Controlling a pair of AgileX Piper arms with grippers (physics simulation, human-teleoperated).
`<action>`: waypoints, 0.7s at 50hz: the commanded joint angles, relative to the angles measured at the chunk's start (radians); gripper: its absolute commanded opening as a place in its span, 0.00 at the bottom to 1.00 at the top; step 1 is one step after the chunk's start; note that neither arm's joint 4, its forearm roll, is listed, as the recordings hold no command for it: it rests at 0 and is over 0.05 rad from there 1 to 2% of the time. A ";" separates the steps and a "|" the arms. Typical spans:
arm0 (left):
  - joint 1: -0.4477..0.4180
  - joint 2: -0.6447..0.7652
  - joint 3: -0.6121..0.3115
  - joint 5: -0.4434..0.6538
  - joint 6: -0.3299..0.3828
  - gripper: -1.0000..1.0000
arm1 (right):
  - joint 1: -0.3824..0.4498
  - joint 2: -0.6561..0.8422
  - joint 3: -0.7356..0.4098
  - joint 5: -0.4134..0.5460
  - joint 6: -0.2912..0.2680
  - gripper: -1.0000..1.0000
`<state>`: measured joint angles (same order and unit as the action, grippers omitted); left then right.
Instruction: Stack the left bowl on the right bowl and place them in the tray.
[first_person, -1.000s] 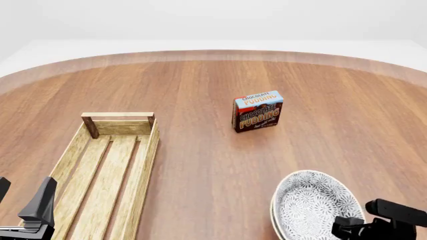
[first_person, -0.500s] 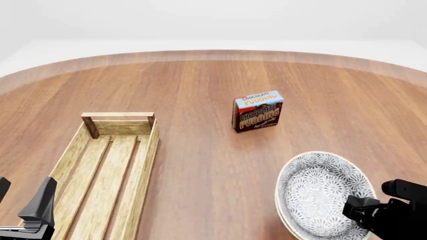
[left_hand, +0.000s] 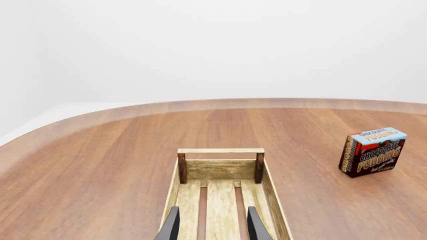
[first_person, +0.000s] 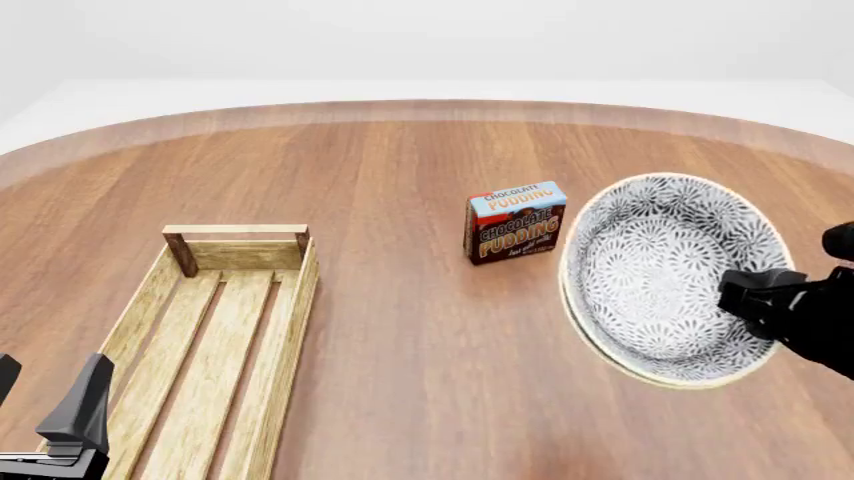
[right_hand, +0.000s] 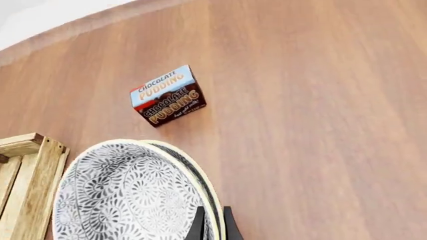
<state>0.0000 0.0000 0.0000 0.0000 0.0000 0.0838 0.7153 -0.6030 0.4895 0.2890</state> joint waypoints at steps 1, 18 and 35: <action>0.000 0.000 0.000 0.000 0.000 1.00 | 0.087 0.146 -0.229 0.002 -0.008 0.00; 0.000 0.000 0.000 0.000 0.000 1.00 | 0.213 0.418 -0.493 -0.043 -0.017 0.00; 0.000 0.000 0.000 0.000 0.000 1.00 | 0.409 0.713 -0.767 -0.090 0.004 0.00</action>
<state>0.0000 0.0000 0.0000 0.0000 0.0000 0.3954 1.2739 -1.2102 0.4303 0.2769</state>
